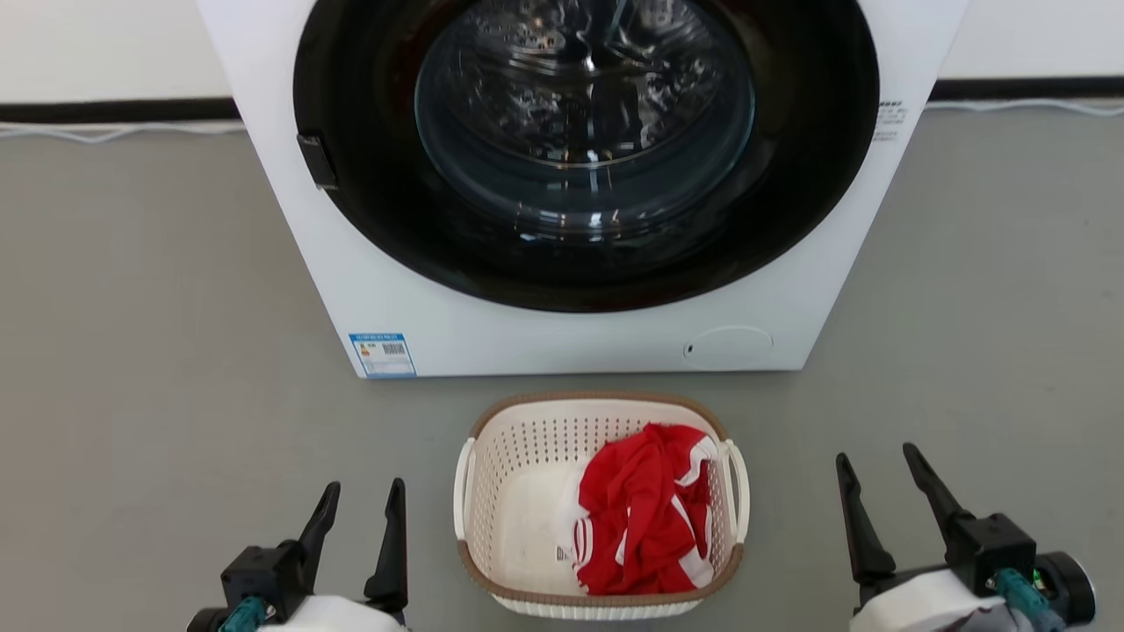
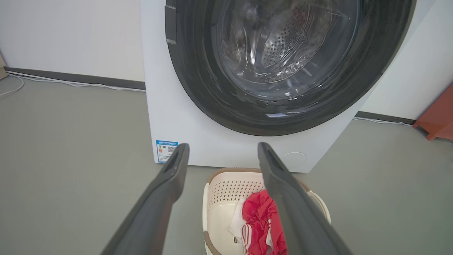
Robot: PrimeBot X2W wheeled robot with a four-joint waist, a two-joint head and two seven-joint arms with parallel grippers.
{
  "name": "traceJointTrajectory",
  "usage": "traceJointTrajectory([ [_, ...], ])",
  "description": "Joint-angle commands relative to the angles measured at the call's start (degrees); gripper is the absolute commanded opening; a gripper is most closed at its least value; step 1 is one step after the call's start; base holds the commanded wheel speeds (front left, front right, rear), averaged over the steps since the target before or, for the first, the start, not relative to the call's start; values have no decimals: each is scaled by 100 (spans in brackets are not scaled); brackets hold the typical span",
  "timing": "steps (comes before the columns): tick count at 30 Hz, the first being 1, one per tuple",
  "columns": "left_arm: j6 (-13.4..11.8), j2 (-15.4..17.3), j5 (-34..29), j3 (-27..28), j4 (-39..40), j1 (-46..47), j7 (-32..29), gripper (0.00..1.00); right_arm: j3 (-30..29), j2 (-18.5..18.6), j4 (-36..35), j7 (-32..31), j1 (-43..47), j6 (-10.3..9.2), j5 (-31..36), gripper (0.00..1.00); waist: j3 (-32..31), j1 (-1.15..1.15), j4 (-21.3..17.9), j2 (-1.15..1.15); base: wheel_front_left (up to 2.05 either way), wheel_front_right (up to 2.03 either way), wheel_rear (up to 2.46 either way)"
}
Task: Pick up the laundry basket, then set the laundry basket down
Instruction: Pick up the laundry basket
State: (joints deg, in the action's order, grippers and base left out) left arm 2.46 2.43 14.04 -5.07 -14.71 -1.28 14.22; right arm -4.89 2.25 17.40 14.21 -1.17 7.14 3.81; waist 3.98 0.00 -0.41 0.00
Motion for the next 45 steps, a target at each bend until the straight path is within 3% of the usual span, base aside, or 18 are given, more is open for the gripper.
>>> traceJointTrajectory([
  [1, -32, 44, -44, 140, 155, 322, 78, 100, 121, 63, -99, 79, -275, 35, -39, 100, 121, 0, 2, 0, 0, 0, 0],
  [15, -80, 44, -33, -230, -380, 1489, 78, 100, -82, 63, 895, 79, -1533, 35, -202, 100, 1521, 0, -51, 0, 0, 0, 0],
  [33, -55, 44, 701, -811, -3522, 3776, 33, 100, -157, 164, 3897, 77, -3586, 35, -58, 100, 2909, 0, -203, 0, 0, 0, 0],
  [45, -103, 44, 1056, -1281, -4459, 4665, -166, 100, -24, 256, 4803, 78, -4299, 35, -152, 100, 3373, 0, -118, 0, 0, 0, 0],
])
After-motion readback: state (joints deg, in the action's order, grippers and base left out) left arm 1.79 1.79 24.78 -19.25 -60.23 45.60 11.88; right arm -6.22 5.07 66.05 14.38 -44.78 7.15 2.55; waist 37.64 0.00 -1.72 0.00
